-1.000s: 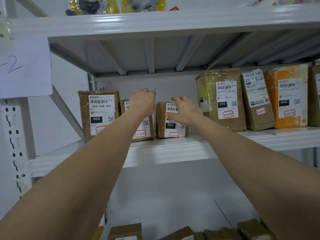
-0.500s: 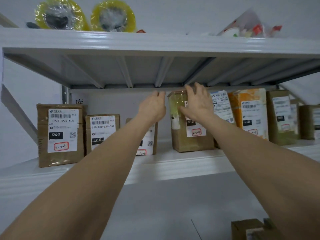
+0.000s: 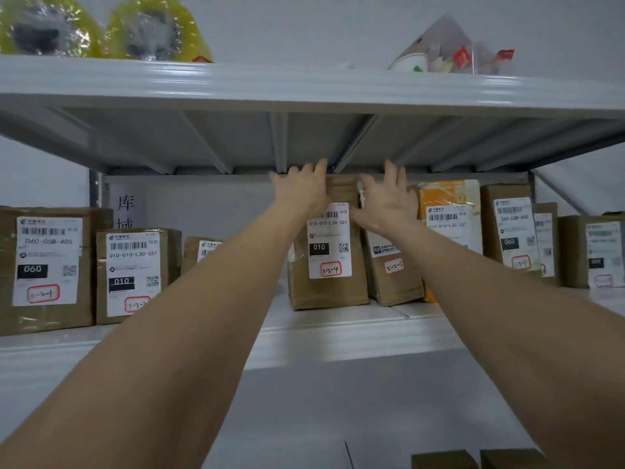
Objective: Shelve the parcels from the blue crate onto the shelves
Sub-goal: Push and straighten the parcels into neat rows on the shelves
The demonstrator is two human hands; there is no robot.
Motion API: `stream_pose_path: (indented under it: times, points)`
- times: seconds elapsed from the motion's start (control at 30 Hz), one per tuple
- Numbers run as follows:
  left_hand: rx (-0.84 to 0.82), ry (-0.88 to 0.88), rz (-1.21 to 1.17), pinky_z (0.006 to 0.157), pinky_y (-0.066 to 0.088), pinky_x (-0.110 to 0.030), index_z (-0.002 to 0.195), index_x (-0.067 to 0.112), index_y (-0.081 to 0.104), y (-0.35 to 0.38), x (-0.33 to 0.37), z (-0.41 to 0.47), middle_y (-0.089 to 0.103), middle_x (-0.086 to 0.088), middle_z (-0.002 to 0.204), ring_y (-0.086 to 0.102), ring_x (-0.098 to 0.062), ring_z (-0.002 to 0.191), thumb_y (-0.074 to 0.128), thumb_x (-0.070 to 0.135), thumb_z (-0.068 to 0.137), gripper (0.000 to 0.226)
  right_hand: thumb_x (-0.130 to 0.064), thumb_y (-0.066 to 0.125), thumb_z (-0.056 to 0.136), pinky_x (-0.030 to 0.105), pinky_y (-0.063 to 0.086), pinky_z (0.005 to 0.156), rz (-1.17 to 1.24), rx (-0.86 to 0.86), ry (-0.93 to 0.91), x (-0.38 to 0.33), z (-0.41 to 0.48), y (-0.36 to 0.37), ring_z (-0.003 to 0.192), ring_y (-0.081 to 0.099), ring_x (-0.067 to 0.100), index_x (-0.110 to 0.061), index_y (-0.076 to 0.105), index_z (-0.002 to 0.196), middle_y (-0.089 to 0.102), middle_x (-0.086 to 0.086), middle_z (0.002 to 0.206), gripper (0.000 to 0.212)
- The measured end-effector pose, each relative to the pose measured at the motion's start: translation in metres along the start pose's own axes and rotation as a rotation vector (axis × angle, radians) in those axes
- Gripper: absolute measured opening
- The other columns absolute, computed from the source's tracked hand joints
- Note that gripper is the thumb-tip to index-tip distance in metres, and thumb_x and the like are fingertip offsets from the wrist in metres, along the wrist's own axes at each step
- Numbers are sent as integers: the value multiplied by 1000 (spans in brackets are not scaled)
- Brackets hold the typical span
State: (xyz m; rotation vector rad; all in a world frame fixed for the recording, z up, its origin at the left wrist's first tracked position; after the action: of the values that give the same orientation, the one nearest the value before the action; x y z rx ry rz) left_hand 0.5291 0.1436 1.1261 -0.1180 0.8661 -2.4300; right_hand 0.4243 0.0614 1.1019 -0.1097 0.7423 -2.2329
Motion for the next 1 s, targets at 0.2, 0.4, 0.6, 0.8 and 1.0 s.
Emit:
stream_pose_path:
  times: [0.2,0.4,0.6,0.8,1.0]
  points:
    - [21,-1,-33,93,43,-41,138,20,43,-5,1,3,47,-10,132,43,-32,122,44,6,93,47,-45,63,84,44,45,88,91,-61,102,14,-6,7,122,42,39,-28,37,140,24,14,144,64]
    - [29,-42,-58,94,43,-41,138,21,42,-4,-24,-1,47,-13,130,41,-33,123,43,1,93,49,-47,66,83,41,46,82,120,-8,101,-1,-9,7,118,46,37,-25,40,137,30,13,139,63]
    - [6,-109,-37,105,33,-56,135,13,38,-6,-43,-7,47,-13,131,42,-34,124,47,0,88,50,-49,66,83,46,42,95,219,-48,103,-16,-15,20,130,36,38,-32,29,145,19,11,151,74]
    - [-65,-28,-30,111,20,-61,144,20,32,6,-25,-9,37,-12,140,36,-33,131,43,12,92,53,-38,70,82,41,47,84,355,-151,199,-5,-21,33,116,52,37,-40,14,148,28,14,146,87]
    - [-75,-18,-85,108,26,-59,139,20,35,8,-35,-7,39,-13,136,39,-34,126,48,13,91,50,-39,72,79,42,50,85,366,-144,195,-11,-21,36,113,54,36,-39,18,147,31,12,141,87]
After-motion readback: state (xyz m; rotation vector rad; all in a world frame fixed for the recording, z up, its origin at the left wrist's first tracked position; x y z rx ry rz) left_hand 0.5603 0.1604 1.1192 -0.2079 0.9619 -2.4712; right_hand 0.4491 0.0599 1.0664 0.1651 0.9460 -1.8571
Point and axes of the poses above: each hand's wrist, its own z-axis towards the middle knuckle, its own y-axis out of the palm, x = y × z, the point moved 10 cm from there along z, towards the middle knuckle
